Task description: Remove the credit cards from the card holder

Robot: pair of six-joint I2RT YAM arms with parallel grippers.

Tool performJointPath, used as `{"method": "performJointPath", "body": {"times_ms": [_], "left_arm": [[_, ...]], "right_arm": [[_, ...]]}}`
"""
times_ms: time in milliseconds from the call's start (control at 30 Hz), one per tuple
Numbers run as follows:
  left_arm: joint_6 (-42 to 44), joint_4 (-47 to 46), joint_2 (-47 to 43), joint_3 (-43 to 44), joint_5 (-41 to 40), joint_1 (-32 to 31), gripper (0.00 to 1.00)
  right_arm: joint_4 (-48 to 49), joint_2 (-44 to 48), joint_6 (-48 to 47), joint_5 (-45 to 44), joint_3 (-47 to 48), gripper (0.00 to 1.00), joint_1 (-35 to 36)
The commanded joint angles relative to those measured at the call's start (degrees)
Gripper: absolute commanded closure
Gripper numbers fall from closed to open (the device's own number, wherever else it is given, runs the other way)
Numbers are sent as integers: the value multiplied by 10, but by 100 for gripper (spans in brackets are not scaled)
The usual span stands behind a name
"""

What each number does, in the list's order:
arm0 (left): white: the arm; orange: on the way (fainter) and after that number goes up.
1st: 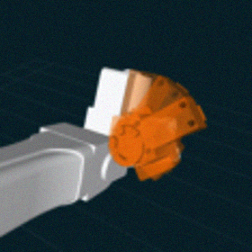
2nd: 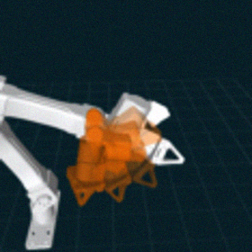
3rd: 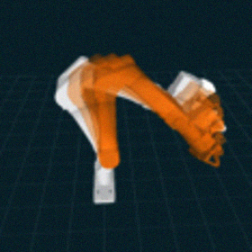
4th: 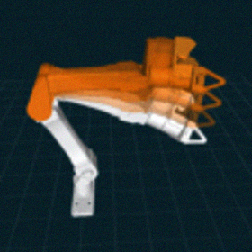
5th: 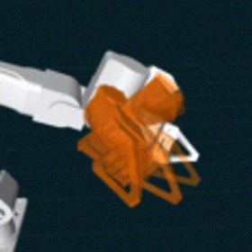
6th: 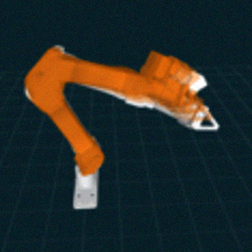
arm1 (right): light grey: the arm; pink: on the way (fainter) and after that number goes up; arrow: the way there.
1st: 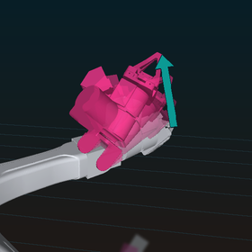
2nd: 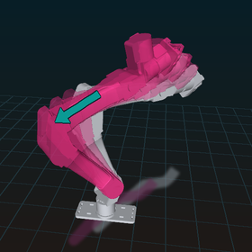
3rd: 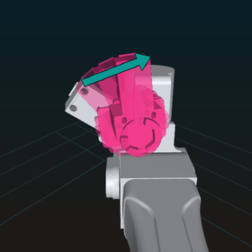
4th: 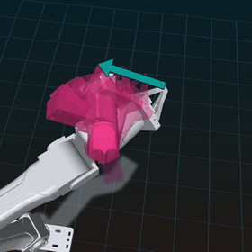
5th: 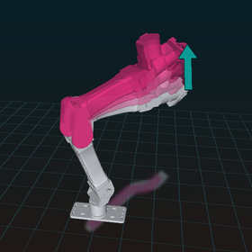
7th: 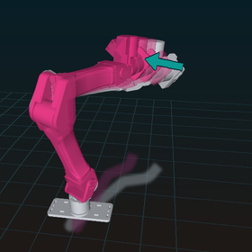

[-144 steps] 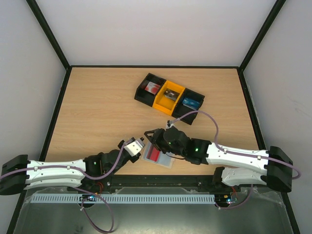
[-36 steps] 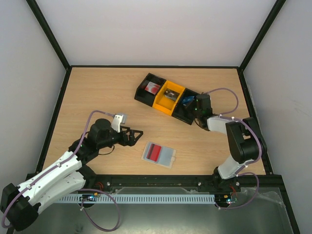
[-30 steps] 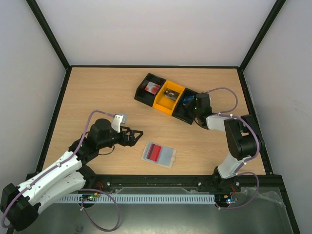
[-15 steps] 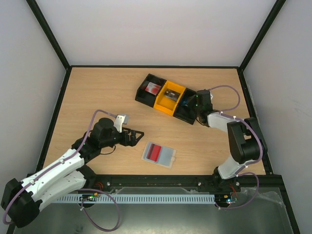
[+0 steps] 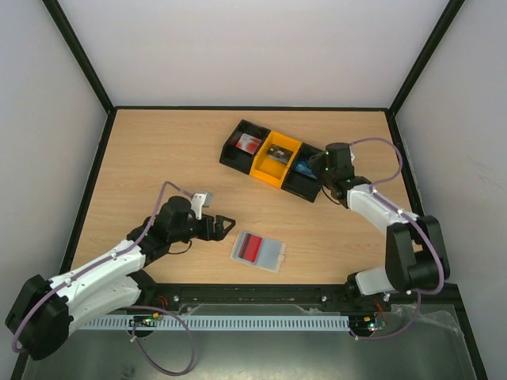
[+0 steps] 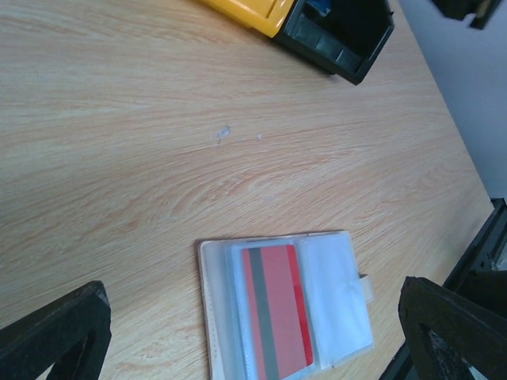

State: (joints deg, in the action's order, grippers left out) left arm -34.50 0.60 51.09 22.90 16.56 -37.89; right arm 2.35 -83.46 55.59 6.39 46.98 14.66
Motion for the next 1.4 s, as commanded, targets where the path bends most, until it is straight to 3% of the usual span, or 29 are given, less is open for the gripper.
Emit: {"method": "performJointPath", "body": {"times_ms": [0,367,600,1067,1367], "left_arm": [[-6,-69,22,-28,8,3,0],[-48,-166,137,-34,54,3,6],[-76,-225,205,-49,105,2,12],[-115,-315,276,-84,140,-33,23],[-194,-372,267,-133,126,-61,35]], "right_arm": [[-48,67,11,18,-24,53,16],[-53,204,38,51,-119,52,115],[55,216,69,131,-215,52,206],[197,137,118,78,-286,56,396],[219,76,129,51,-287,56,458]]}}
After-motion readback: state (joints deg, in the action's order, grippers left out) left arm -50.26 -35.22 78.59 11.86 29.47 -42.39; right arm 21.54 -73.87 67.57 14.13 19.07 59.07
